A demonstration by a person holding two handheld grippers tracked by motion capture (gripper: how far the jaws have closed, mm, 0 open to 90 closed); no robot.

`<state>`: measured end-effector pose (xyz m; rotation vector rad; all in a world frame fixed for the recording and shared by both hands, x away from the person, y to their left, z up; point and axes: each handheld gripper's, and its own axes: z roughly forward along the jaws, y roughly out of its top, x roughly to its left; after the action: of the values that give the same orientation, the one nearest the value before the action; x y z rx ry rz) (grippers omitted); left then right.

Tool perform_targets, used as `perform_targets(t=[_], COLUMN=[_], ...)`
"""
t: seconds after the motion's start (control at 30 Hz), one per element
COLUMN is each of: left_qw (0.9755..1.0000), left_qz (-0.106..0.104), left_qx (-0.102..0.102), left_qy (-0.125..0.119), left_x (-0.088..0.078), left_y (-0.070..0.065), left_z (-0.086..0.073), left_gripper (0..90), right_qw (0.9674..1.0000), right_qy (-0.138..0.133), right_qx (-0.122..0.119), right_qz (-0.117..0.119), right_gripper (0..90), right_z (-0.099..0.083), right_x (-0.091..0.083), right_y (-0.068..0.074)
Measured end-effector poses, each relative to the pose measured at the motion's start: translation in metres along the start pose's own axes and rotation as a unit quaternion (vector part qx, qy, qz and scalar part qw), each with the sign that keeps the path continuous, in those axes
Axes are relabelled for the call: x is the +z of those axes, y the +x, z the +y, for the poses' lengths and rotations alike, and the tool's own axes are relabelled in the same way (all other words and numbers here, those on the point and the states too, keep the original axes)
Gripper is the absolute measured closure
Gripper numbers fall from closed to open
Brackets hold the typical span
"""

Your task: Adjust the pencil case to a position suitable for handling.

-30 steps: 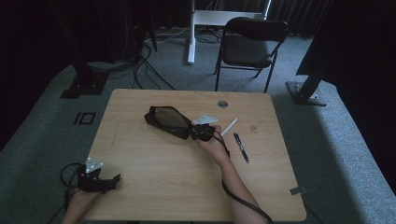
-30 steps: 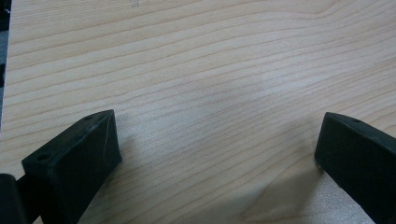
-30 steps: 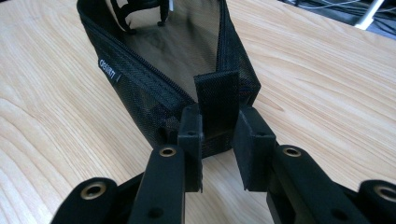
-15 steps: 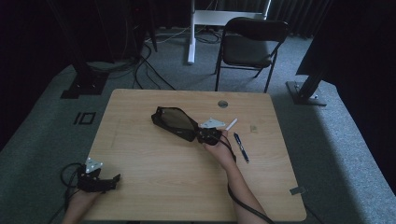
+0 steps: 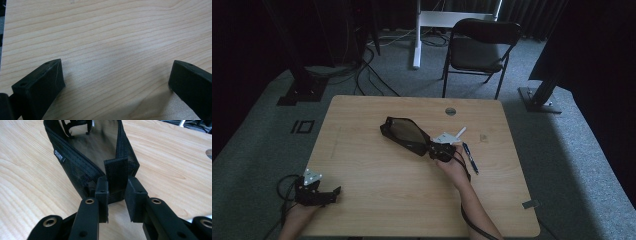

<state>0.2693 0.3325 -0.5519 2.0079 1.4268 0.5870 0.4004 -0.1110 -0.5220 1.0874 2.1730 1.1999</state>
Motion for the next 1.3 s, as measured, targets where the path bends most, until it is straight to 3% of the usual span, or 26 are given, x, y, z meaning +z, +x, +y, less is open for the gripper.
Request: perform_targets(t=[0.3,0.5,0.93,1.3], left_qw=[1.0,1.0,1.0,1.0], left_qz=[0.0,0.0,-0.001,-0.001], left_qx=[0.0,0.0,0.0,0.0], left_qy=[0.0,0.0,0.0,0.0], left_x=[0.0,0.0,0.0,0.0], left_y=[0.0,0.0,0.0,0.0], left_z=[0.0,0.0,0.0,0.0], left_gripper=[0.1,0.1,0.1,0.1], right_qw=[1.0,0.9999,0.9987,0.9978], right_qy=[0.0,-0.003,-0.005,-0.005], right_qx=[0.0,-0.003,0.026,0.032], right_qz=[-0.003,-0.017,-0.045,-0.058], right_gripper=[73.4,73.4,73.4,73.4], right_z=[-0.012,-0.02,-0.04,-0.057], right_x=[-0.018,-0.029,-0.06,-0.084], right_y=[0.008,0.014,0.009,0.016])
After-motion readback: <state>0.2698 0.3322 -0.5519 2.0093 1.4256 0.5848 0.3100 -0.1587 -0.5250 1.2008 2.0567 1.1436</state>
